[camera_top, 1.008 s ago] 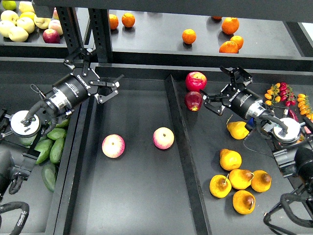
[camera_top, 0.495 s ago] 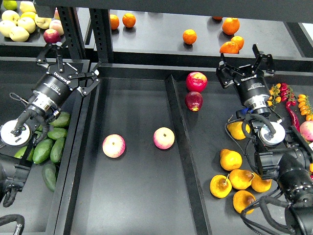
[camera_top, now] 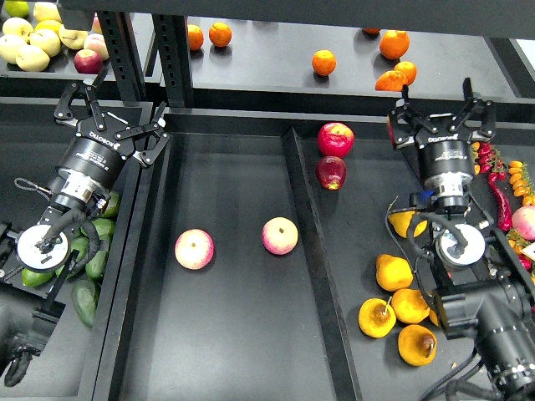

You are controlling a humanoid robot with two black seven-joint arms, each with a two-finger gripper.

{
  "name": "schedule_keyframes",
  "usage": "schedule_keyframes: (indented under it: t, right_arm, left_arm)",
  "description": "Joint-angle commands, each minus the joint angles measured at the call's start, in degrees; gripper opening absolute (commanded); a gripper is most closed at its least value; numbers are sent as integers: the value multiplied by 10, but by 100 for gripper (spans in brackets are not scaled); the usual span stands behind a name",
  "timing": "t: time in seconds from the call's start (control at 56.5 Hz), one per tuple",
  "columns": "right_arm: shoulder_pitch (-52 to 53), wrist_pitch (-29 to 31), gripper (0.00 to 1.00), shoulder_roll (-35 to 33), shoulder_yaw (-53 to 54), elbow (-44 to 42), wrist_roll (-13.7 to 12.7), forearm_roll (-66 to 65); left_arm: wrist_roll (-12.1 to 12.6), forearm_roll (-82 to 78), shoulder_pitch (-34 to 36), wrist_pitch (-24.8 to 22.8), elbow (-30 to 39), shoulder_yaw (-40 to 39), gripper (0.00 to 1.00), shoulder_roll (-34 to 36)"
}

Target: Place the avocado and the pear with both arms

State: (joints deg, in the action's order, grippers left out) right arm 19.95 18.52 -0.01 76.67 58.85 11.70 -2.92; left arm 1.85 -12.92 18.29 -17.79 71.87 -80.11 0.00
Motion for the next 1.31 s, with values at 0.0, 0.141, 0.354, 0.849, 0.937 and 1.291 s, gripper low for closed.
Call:
schedule_keyframes:
  t: [0.0,0.141,0.354,0.849,0.937,1.291]
  right_arm:
    - [-37,-1,100,0,-37,36,-1,-9]
    - [-59,12,100,0,-62,60,-22,-9]
    - [-83,86,100,0,-29,56,-130,-9]
    - [-130,89,100,0,28,58,-191,-9]
    - [-131,94,100,0,26,60,-190,-9]
    - [-163,95,100,0,23,72,-191,-7]
  left_arm:
    - [3,1,-40,-1,29,16,100,0]
    - [6,1,-72,-7,51,33,100,0]
    - [10,1,-84,-27,57,36,100,0]
    - [10,-1,-96,-29,45,33,100,0]
    - [10,0,-101,-30,46,35,100,0]
    - [10,0,-122,-34,49,30,100,0]
